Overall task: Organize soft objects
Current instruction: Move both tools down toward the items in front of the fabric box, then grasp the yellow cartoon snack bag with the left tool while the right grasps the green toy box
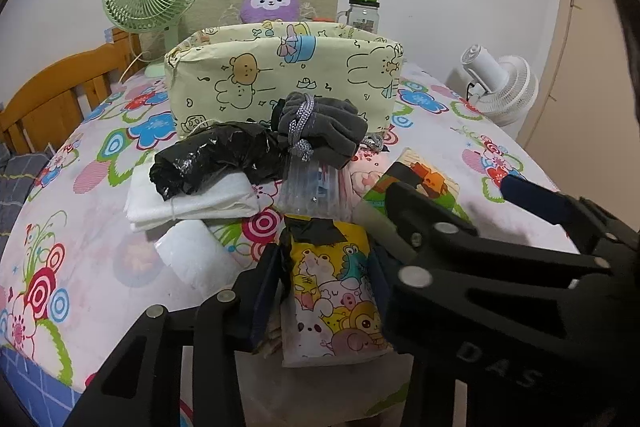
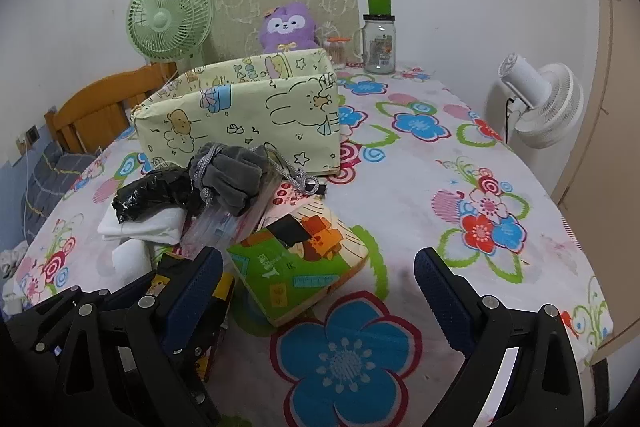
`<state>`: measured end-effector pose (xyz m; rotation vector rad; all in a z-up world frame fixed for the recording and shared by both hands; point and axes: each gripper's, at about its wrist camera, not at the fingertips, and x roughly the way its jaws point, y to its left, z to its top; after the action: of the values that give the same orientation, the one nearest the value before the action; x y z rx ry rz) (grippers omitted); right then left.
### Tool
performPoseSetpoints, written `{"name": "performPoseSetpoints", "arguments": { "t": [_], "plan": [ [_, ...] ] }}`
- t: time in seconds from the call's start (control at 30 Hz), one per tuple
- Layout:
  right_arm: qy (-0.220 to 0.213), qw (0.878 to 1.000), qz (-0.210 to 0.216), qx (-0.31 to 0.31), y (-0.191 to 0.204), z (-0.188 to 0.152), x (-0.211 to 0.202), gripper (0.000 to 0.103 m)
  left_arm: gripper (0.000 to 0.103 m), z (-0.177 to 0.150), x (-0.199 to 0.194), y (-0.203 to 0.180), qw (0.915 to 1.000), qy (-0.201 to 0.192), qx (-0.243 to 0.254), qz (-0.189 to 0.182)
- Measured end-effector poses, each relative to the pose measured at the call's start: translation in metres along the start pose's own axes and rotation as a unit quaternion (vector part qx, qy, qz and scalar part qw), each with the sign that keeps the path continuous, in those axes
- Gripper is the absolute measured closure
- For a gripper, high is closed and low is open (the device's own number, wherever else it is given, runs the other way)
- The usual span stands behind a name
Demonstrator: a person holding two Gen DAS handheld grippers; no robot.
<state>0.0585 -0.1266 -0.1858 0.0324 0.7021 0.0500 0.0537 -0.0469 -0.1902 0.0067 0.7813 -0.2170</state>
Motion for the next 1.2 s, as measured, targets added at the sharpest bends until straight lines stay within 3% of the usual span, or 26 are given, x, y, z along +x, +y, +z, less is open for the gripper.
{"name": "performPoseSetpoints", "arguments": {
  "t": [0.43,0.5,0.8,1.2],
  "plan": [
    [0.036,0.999,0.023,0.016,0.000,0.002,0.033,0.005,0.059,0.006,0.008,0.000,0.9999,0.004,0.012,-0.001],
    [0.037,0.999,0.029,0.019,-0.001,0.002,0.036,0.013,0.059,0.006,0.008,0.000,0.9999,0.004,0.014,0.000],
    [0.025,0.999,0.021,0.018,0.000,0.001,0.027,0.019,0.065,0.006,0.005,-0.001,0.9999,-0.001,0.016,0.001],
    [0.001,1.000,0.022,0.023,-0.002,0.004,0.004,0.019,0.067,0.009,-0.011,-0.006,0.9998,-0.018,0.012,0.000]
  ]
}}
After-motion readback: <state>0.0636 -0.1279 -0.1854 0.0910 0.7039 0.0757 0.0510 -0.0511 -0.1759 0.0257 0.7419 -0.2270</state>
